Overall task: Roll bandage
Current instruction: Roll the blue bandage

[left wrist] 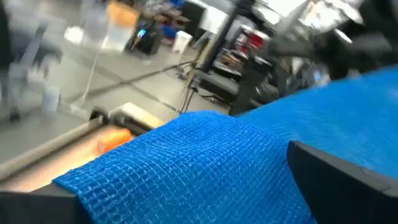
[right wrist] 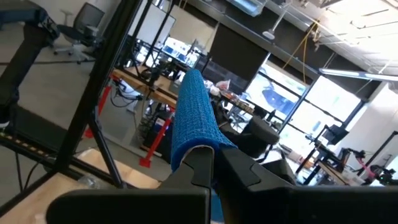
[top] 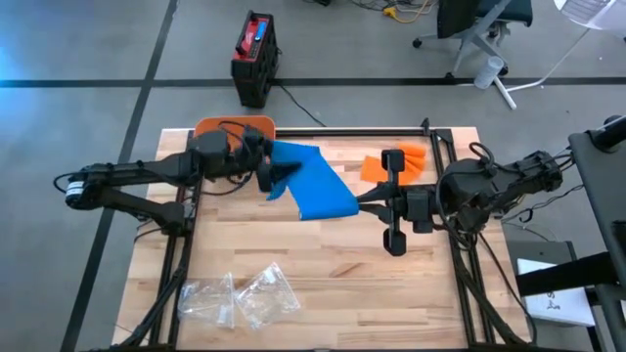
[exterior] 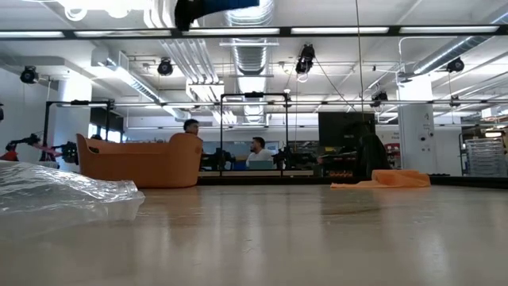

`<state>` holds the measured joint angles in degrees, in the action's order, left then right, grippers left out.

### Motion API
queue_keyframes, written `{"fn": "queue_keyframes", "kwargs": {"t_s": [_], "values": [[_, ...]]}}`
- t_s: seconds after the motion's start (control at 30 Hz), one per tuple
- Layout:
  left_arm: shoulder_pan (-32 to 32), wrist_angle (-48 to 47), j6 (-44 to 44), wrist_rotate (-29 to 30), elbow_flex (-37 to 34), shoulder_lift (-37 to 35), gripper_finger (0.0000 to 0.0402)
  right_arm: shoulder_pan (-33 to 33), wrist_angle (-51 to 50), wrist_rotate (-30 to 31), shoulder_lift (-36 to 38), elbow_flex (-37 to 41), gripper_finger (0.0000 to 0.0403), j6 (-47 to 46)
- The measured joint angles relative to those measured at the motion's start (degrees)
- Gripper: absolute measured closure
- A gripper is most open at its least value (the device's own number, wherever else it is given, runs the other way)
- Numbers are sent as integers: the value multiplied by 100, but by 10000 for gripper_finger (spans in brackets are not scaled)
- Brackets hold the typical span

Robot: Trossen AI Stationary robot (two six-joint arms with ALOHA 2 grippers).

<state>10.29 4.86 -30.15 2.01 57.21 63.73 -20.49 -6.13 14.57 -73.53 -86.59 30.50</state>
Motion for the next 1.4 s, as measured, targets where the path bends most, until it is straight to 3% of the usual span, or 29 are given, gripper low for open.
{"fn": "queue_keyframes", "kwargs": {"t_s": [0.13, 0.4, 0.5, 0.63, 0.87, 1.0, 1.13, 1.2, 1.4], "values": [[445, -209, -1036, -143, -108, 38, 40, 0, -188, 0, 4, -2, 400, -55], [1228, -65, -1516, -1720, -459, 185, 34, 0, -576, 0, 4, -2, 400, -249], [1660, -15, -1312, -1682, -524, 185, 24, -5, -651, -2, 4, -2, 400, -291], [2057, 829, -1317, -1128, -527, 195, 14, -24, -745, -2, 4, -2, 400, -307], [2048, 2831, -2432, -1358, -527, 630, 12, -24, -739, -4, 4, -2, 400, -467], [1899, 2833, -3242, -1767, -527, 813, 20, -49, -893, -2, 8, -2, 400, -528], [1783, 2835, -3432, -3055, -527, 803, 32, -62, -1062, -21, 8, -2, 400, -665], [1783, 2833, -3357, -3406, -527, 688, 38, -66, -1126, -16, 8, -2, 400, -766], [2334, 2644, -2719, -3290, -258, 46, 49, -63, -1199, 0, 38, -2, 400, -952]]}}
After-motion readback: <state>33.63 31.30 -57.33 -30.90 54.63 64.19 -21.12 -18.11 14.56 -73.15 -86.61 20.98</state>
